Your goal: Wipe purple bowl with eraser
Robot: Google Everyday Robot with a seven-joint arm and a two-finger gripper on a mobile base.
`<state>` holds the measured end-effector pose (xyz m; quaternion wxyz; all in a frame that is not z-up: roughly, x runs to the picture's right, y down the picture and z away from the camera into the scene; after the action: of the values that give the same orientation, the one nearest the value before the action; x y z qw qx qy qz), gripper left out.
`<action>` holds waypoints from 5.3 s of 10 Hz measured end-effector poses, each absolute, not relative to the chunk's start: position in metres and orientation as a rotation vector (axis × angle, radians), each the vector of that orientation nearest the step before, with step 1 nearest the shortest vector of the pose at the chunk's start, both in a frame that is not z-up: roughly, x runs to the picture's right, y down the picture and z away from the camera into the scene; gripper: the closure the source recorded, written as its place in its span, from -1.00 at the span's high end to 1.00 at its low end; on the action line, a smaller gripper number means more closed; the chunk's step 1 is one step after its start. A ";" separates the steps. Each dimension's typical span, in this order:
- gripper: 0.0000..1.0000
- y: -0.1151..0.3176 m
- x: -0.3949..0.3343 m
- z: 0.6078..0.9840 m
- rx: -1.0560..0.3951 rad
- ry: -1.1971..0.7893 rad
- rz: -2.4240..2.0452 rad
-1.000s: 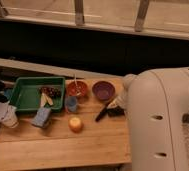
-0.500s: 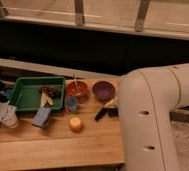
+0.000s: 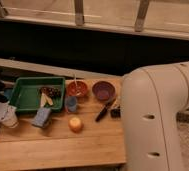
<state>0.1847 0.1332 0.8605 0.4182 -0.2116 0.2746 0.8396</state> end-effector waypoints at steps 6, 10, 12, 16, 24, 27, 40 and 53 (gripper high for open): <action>0.60 0.123 0.193 0.849 -0.503 0.656 2.141; 0.60 0.138 0.193 0.863 -0.529 0.702 2.144; 0.60 0.147 0.193 0.873 -0.546 0.729 2.146; 0.02 0.161 0.186 0.886 -0.594 0.764 2.140; -1.00 0.152 0.174 0.871 -0.624 0.693 2.132; -1.00 0.130 0.152 0.833 -0.709 0.538 2.124; -1.00 0.087 0.089 0.784 -0.845 0.223 2.004; -1.00 -0.030 0.036 0.802 -0.721 0.057 1.599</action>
<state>0.0358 -0.0303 0.8024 0.6389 -0.3160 0.0250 0.7009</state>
